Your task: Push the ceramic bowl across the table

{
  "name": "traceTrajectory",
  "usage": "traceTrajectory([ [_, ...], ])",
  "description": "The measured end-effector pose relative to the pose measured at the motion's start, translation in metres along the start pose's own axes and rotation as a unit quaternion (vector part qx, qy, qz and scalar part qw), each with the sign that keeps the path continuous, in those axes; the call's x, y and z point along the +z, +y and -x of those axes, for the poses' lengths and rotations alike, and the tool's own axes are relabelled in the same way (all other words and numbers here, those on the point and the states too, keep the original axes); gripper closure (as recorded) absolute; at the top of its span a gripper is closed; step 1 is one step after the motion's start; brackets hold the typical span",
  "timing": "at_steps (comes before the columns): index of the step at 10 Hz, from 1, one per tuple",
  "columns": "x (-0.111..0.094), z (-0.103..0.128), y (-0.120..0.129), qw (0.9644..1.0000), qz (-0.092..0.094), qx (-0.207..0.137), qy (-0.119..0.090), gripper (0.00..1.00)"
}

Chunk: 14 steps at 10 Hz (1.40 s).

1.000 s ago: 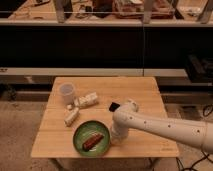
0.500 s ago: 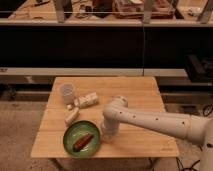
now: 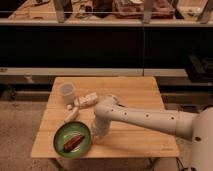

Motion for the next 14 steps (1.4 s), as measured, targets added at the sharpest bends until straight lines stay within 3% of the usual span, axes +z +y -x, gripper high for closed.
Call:
traceTrajectory([
  [4, 0.005, 0.005, -0.024, 0.9997, -0.007, -0.022, -0.005, 1.0],
  [9, 0.009, 0.014, -0.068, 0.9969, -0.033, -0.07, -0.007, 1.0],
  [14, 0.014, 0.022, -0.088, 0.9942, -0.058, -0.09, -0.016, 1.0],
])
